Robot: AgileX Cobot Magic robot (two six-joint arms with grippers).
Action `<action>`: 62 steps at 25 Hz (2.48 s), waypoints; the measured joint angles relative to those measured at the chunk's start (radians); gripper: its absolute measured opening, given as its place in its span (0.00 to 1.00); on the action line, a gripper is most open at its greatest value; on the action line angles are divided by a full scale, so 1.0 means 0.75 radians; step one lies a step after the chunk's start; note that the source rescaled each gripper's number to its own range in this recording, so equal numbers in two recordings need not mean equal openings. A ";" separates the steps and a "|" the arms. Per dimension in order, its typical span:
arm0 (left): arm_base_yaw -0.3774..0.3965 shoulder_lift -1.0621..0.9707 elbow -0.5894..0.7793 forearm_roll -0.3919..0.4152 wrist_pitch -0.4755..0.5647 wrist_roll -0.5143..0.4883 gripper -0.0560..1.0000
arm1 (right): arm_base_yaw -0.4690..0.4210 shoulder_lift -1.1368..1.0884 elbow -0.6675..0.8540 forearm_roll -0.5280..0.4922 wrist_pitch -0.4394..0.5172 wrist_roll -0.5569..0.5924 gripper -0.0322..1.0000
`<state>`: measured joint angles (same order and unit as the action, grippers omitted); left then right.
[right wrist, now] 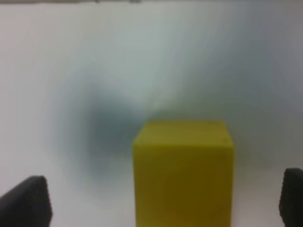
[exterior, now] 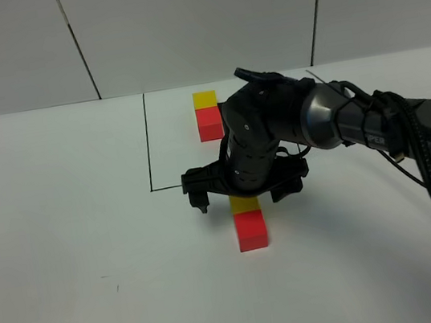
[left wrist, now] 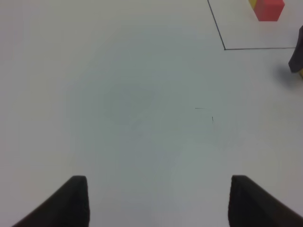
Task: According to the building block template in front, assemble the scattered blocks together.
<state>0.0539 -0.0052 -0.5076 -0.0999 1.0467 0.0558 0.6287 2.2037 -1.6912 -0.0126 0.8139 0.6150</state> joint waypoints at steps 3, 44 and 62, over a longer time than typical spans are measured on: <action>0.000 0.000 0.000 0.000 0.000 0.000 0.44 | -0.028 -0.055 0.002 -0.003 -0.009 -0.037 1.00; 0.000 0.000 0.000 0.000 0.000 0.000 0.44 | -0.753 -1.864 1.188 -0.139 0.048 -0.627 1.00; 0.000 0.000 0.000 0.000 0.000 0.000 0.44 | -0.753 -2.770 1.442 -0.099 0.316 -0.627 1.00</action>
<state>0.0539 -0.0052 -0.5076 -0.0999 1.0467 0.0558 0.0637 0.1265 -0.6100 -0.0871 1.0510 0.1448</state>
